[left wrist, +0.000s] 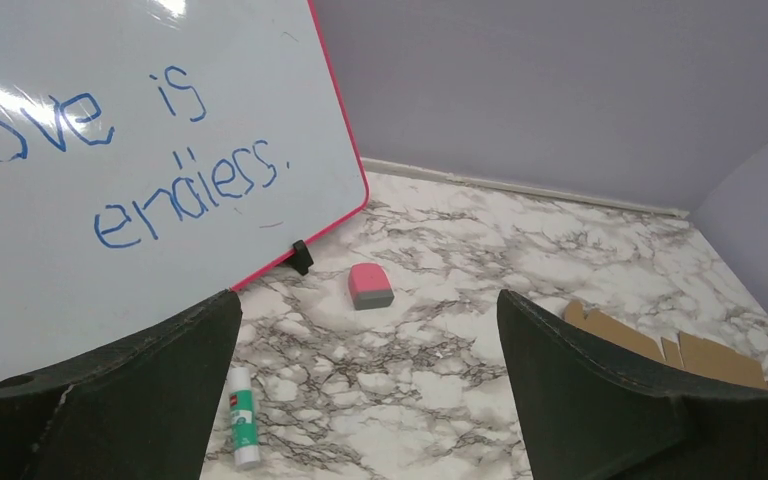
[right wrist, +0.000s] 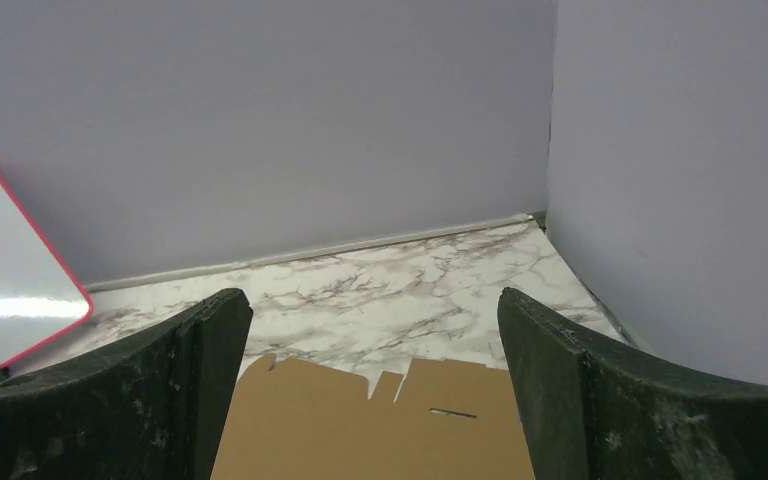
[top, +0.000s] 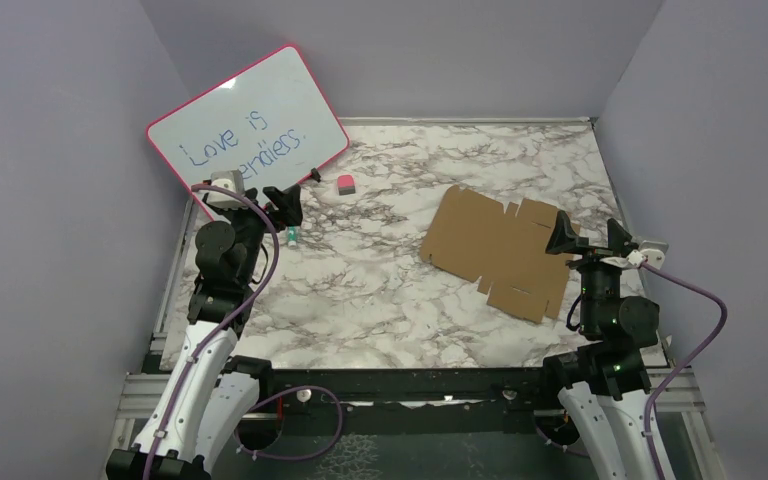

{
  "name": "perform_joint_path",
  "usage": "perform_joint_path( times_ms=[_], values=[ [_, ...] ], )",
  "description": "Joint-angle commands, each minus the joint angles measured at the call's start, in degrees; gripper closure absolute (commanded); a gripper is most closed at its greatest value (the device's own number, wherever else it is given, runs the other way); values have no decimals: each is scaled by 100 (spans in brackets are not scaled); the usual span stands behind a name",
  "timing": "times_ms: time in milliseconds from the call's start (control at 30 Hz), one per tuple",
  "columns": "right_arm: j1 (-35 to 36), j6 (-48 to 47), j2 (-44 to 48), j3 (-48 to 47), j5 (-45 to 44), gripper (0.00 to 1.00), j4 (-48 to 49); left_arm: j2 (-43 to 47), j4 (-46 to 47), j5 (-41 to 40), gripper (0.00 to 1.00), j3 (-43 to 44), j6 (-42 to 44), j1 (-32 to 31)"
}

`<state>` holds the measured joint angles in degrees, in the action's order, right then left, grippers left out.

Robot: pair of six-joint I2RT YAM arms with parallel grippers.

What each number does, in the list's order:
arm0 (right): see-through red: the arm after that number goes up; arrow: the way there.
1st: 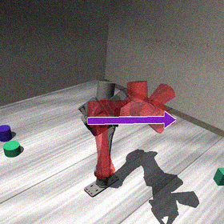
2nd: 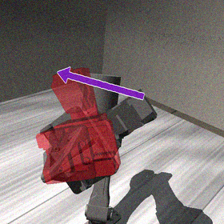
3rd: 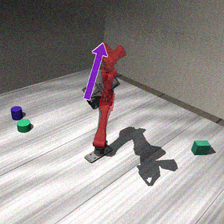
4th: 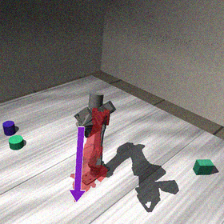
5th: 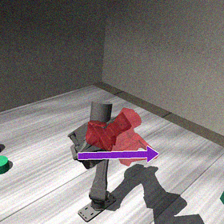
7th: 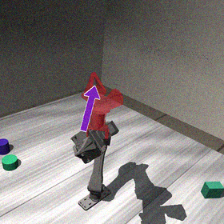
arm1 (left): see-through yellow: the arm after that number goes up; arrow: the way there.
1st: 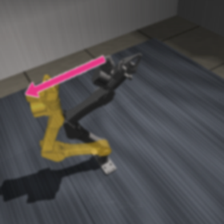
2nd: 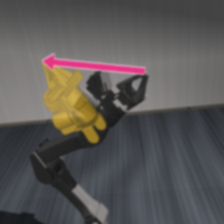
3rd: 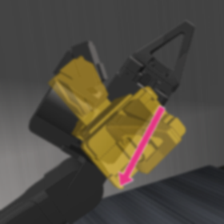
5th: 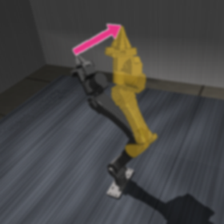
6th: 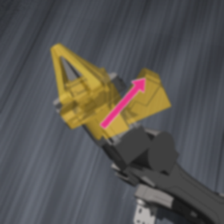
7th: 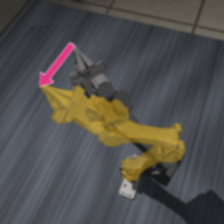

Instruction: Fold the paper box

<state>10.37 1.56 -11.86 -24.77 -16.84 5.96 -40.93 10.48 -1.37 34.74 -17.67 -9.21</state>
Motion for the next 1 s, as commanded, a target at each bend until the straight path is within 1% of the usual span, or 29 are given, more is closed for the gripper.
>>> perform_joint_path(
  times_ms=[0,167,300,467,600,800,967],
  values=[
    [-32,14,8,17,-100,0,116,51,-13,281,1,138,75,19],
    [-35,60,9,-1,-66,0,61,-37,47,525,1,139,141,22],
    [-35,80,16,-23,-35,0,30,-189,290,1081,1,73,156,19],
    [-35,104,45,-44,28,0,-13,-630,402,1549,1,106,-180,13],
    [-32,115,115,-52,101,0,-8,-1139,358,1998,1,258,-313,-101],
    [-35,126,236,-58,197,0,-42,-1992,323,2040,1,417,-704,-496],
    [-21,142,267,-45,220,0,-42,-3131,454,2037,1,715,-1183,-931]
  ],
)
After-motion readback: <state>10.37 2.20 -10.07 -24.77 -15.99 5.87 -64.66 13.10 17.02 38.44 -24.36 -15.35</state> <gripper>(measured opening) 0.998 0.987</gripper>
